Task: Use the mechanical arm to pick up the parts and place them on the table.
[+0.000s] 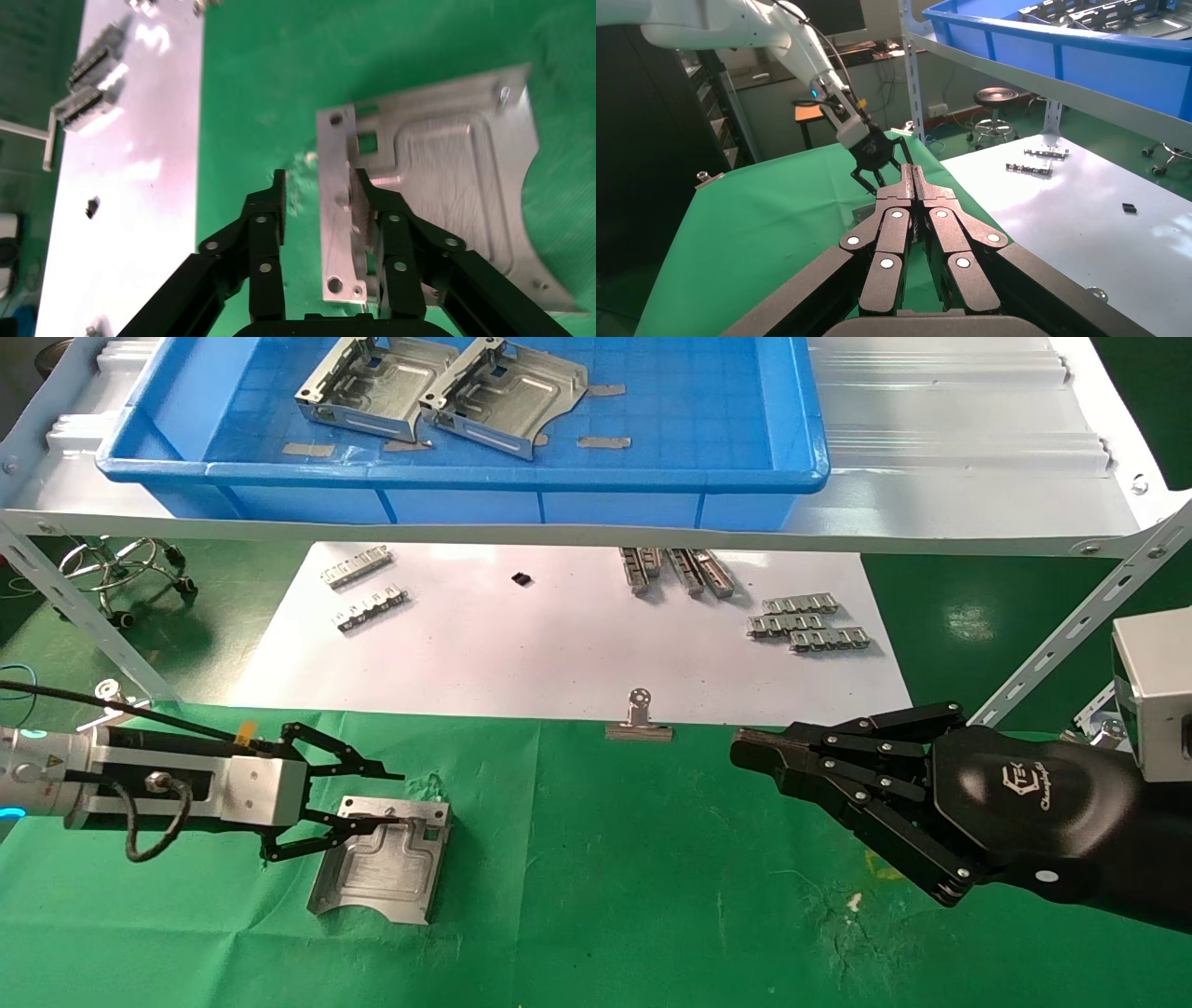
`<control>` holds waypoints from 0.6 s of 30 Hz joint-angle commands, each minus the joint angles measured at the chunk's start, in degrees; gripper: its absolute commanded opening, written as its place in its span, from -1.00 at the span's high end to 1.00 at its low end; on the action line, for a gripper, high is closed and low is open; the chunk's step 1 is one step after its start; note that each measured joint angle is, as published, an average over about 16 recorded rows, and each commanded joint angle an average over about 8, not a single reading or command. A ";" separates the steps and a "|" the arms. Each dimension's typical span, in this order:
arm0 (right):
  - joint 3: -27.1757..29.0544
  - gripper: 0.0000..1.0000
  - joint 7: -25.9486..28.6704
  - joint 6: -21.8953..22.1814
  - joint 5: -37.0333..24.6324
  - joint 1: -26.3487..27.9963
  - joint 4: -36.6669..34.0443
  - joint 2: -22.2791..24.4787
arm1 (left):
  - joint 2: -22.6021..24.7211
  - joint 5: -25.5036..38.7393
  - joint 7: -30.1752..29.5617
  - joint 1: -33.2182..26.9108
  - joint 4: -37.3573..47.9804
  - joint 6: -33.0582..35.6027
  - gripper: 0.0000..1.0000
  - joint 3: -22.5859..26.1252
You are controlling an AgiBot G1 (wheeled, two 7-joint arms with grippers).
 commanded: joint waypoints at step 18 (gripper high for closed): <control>0.00 -1.00 0.00 0.00 0.00 0.00 0.00 0.00 | -5.38 -3.14 -20.14 5.29 -13.83 4.79 -1.00 -9.35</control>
